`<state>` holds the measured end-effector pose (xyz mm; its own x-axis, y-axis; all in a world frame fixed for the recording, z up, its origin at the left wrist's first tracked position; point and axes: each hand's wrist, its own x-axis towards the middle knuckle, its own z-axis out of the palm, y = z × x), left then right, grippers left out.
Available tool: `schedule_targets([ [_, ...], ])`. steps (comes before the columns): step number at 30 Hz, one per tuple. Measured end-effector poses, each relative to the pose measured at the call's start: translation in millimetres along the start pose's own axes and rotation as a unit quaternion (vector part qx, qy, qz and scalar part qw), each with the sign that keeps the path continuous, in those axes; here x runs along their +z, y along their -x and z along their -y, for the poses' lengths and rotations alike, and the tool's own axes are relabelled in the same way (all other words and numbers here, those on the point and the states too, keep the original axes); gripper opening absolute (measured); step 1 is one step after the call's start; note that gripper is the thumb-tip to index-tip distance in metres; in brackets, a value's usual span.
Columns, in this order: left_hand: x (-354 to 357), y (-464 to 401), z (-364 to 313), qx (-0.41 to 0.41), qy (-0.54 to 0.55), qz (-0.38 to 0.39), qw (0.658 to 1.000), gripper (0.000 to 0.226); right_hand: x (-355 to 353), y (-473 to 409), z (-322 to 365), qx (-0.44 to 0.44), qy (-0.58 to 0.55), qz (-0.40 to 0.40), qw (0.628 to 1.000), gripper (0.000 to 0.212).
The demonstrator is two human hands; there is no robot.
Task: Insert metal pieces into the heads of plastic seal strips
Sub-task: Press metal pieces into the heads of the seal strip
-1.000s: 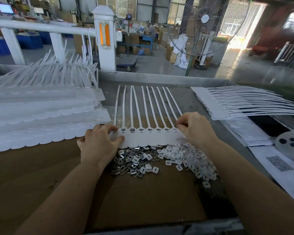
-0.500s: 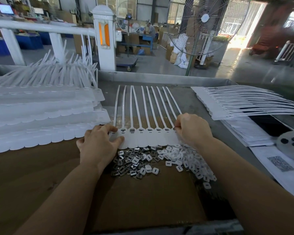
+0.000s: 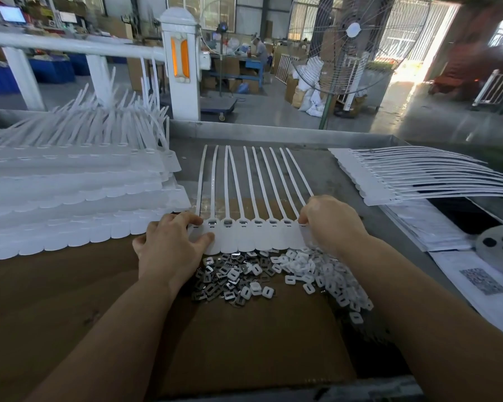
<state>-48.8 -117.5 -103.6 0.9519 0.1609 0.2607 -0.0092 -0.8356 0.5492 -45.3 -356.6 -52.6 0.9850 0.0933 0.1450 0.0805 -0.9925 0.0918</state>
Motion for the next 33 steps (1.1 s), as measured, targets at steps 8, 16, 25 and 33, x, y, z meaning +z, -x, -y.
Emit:
schedule_targets([
  [8, 0, 0, 0, -0.003, -0.003, 0.002, 1.0, 0.031, -9, 12, 2, -0.003, -0.012, -0.004, 1.0, 0.034],
  [16, 0, 1, -2, -0.002, -0.006, 0.0, 1.0, 0.033, -14, 28, 21, 0.006, -0.172, -0.122, 0.977, 0.025],
  [25, -1, 1, -2, -0.005, 0.003, 0.009, 1.0, 0.03, 13, 55, 54, -0.069, -0.206, -0.128, 0.968, 0.019],
  [33, -2, 1, -1, -0.003, -0.001, 0.01, 1.0, 0.031, 20, 65, 57, -0.09, -0.185, -0.161, 0.965, 0.009],
])
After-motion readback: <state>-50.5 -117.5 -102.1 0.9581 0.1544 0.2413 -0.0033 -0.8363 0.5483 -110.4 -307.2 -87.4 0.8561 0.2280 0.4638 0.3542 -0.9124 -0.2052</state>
